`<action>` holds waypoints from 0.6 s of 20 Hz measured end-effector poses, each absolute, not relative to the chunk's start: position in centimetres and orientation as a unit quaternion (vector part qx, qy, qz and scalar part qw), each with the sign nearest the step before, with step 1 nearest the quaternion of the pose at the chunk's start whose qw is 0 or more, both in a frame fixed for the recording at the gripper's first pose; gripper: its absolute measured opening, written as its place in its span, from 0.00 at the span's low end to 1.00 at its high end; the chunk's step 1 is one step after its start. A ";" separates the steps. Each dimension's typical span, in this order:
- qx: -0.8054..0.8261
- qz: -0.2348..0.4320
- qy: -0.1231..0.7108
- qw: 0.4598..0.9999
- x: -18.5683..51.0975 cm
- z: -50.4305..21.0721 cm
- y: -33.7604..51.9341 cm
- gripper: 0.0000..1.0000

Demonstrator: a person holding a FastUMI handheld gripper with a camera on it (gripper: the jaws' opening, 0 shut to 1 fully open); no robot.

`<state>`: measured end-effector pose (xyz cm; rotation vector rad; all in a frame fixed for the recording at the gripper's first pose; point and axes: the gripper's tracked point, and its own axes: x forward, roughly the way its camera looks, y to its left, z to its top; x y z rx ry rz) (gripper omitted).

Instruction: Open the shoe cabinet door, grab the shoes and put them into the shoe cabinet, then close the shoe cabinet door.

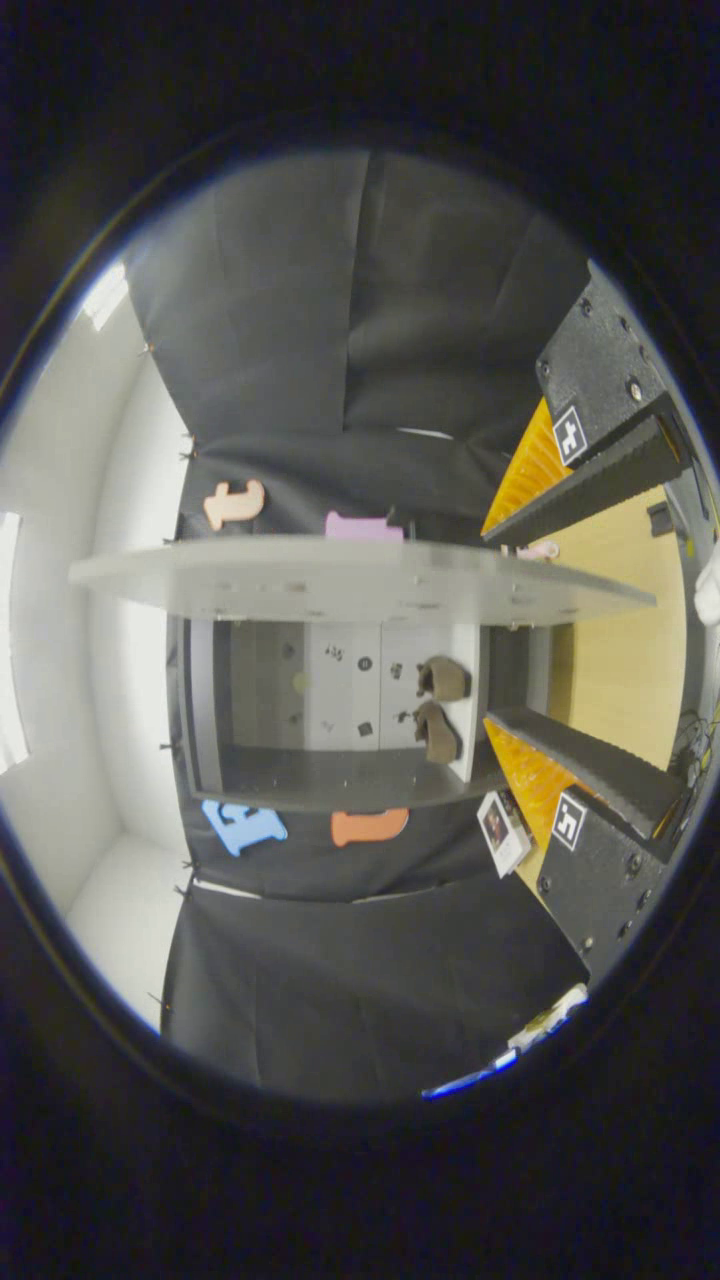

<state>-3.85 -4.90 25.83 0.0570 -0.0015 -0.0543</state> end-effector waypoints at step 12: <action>0.033 0.033 0.019 0.999 6.3 25.7 -16.9 1.00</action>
